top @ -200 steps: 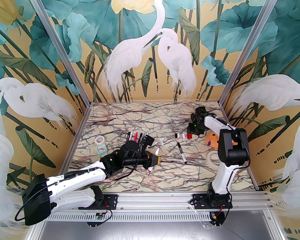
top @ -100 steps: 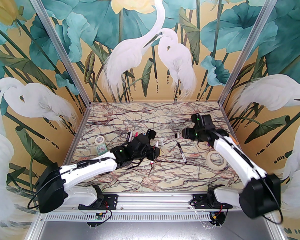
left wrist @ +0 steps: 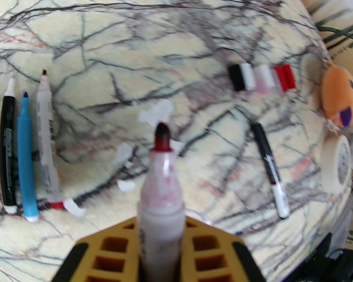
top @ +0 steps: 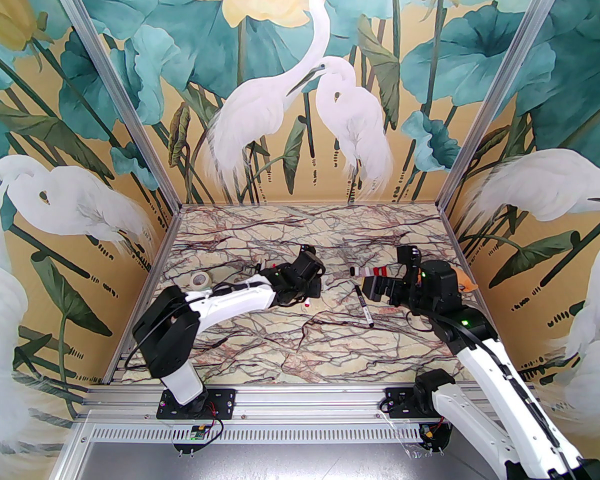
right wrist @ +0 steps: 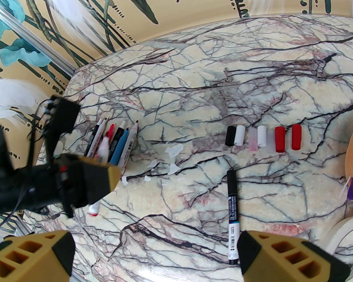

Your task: Open the pen caps

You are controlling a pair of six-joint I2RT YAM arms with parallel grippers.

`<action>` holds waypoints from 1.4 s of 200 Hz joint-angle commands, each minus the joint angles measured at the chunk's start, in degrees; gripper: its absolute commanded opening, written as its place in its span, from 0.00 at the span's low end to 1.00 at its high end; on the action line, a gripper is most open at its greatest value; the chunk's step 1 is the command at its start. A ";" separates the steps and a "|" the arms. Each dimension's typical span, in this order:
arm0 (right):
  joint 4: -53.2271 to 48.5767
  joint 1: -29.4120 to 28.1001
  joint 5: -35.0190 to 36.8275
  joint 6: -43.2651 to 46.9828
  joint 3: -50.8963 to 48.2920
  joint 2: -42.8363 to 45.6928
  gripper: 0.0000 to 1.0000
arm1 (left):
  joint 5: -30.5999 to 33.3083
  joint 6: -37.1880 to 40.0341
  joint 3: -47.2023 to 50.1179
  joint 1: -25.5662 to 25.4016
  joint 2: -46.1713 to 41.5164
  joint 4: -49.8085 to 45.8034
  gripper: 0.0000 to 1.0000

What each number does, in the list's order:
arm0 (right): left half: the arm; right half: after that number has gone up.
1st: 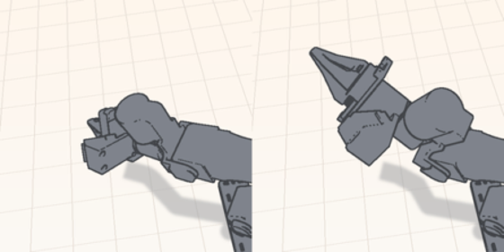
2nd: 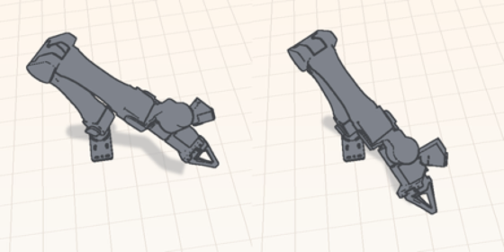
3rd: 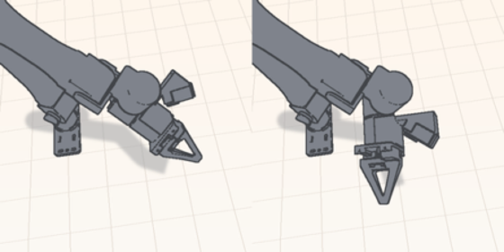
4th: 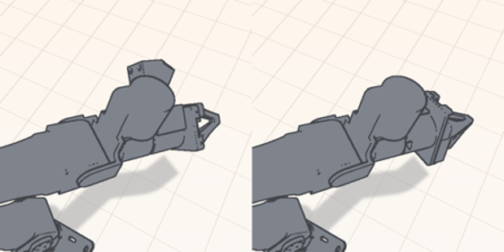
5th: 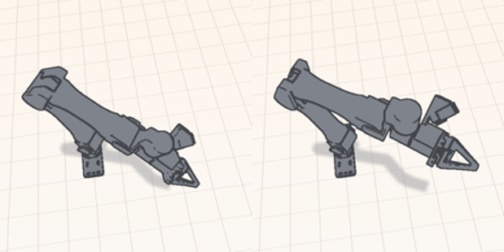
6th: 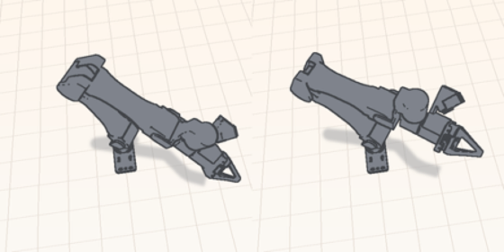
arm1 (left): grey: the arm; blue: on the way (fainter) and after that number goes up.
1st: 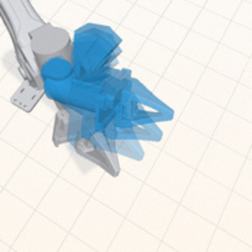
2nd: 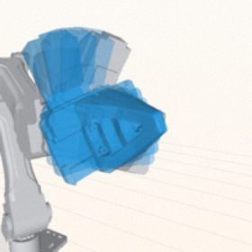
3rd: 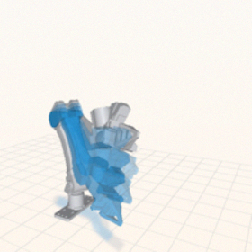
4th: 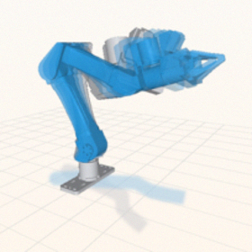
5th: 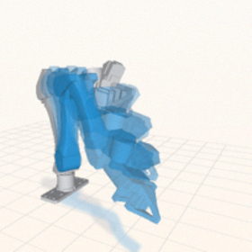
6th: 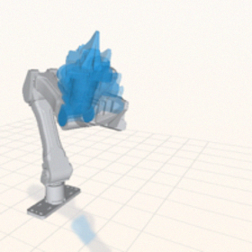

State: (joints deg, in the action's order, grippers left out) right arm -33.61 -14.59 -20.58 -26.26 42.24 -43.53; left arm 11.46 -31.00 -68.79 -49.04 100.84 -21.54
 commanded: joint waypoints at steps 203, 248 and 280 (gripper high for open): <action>-2.17 -0.22 -0.54 -1.40 -1.89 -0.85 0.99 | 5.64 5.42 -11.18 6.12 15.94 -5.44 0.14; -2.74 -0.18 0.01 -1.80 -1.98 -1.25 0.99 | 5.15 6.07 -12.29 6.43 17.56 -5.65 0.16; -2.95 -0.18 -0.08 -1.69 -1.89 -1.25 0.99 | 4.68 6.06 -12.85 6.66 18.18 -5.76 0.17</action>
State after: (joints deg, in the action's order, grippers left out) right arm -35.79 -14.59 -21.02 -27.40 40.95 -44.69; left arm 16.78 -25.82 -80.14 -42.96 118.13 -26.24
